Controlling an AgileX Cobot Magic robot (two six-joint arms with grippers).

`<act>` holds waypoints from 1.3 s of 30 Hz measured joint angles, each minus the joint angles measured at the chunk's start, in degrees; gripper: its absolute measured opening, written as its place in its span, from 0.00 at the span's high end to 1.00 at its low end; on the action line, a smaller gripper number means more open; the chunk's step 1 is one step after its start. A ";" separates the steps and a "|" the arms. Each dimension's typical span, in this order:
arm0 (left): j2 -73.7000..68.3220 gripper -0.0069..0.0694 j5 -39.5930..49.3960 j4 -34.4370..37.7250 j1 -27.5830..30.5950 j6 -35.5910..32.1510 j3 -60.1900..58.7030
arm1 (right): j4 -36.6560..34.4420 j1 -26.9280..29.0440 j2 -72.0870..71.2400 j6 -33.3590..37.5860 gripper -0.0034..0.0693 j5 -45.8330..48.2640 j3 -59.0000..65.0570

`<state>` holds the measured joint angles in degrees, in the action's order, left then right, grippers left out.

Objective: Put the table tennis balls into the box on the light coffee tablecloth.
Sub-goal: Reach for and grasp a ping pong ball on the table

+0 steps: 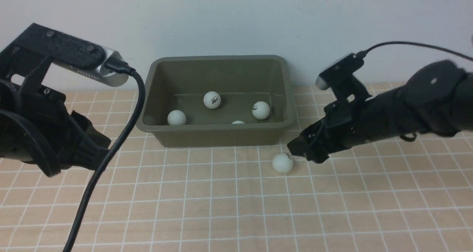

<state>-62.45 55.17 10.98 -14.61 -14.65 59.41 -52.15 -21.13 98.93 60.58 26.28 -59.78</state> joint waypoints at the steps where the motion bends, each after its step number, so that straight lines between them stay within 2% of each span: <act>1: 0.00 0.88 0.00 0.23 0.00 0.00 0.00 | -0.42 -0.84 0.00 -0.43 0.26 -0.92 0.38; 5: 0.00 0.88 0.00 1.47 0.00 0.00 0.00 | -3.48 -4.47 0.43 -4.91 0.26 -5.43 0.95; 10: 0.00 0.88 0.00 1.79 0.00 0.00 0.00 | -5.13 -5.00 2.17 -9.35 0.26 -7.89 0.97; 26: 0.00 0.88 0.00 2.02 0.00 0.00 0.00 | -6.34 -5.00 8.13 -9.52 0.25 -11.31 0.97; 39: 0.00 0.88 0.25 2.51 0.00 -0.11 0.00 | -5.45 -5.00 9.86 -10.43 0.25 -6.87 -4.36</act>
<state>-62.45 55.42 13.49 -14.61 -14.76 59.41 -57.60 -26.13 108.78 50.15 19.40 -64.13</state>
